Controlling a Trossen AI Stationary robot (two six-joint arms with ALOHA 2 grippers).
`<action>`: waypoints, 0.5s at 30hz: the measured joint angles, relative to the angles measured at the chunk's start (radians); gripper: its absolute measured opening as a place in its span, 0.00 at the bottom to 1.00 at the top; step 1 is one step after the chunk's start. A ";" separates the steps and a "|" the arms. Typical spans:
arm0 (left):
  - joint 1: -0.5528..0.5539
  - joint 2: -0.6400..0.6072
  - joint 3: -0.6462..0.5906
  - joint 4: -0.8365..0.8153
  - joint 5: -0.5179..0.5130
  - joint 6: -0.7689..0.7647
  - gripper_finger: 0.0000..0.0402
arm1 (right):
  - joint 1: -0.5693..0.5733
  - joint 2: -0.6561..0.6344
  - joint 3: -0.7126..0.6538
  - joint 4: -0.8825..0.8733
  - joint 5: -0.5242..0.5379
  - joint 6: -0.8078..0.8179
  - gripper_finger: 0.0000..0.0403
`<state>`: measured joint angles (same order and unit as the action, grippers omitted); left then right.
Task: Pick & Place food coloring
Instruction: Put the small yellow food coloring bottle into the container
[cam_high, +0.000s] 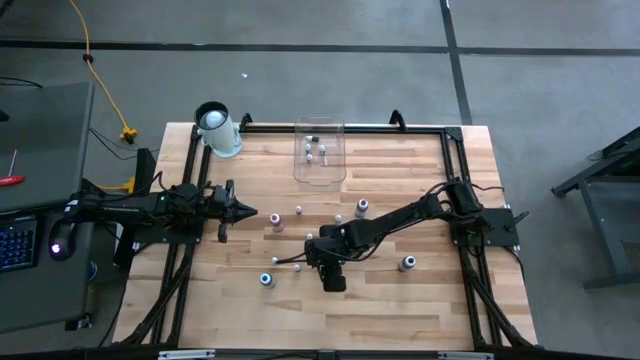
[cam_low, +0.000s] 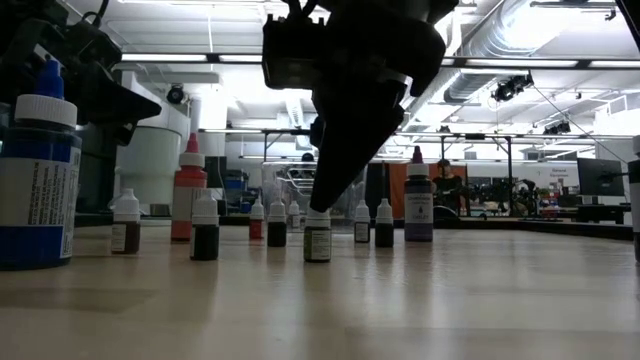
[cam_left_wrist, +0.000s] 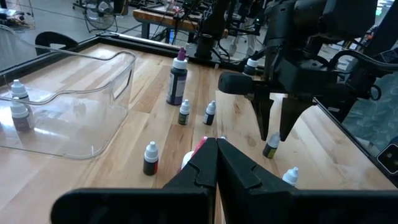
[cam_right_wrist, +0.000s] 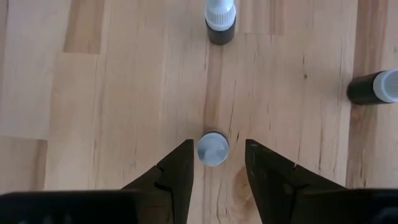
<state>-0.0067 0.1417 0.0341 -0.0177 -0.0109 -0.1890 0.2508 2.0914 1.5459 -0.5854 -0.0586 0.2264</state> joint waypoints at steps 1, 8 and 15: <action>0.000 0.000 0.000 0.000 0.000 0.000 0.00 | 0.000 0.000 0.000 -0.001 0.000 0.000 0.33; 0.000 0.000 0.000 0.000 0.000 0.000 0.00 | 0.000 0.019 0.000 0.025 -0.012 0.004 0.33; 0.000 0.000 0.000 -0.003 0.000 0.000 0.00 | 0.001 0.020 0.000 0.020 -0.007 0.019 0.33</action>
<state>-0.0067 0.1414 0.0341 -0.0204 -0.0113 -0.1890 0.2516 2.1113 1.5455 -0.5651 -0.0651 0.2451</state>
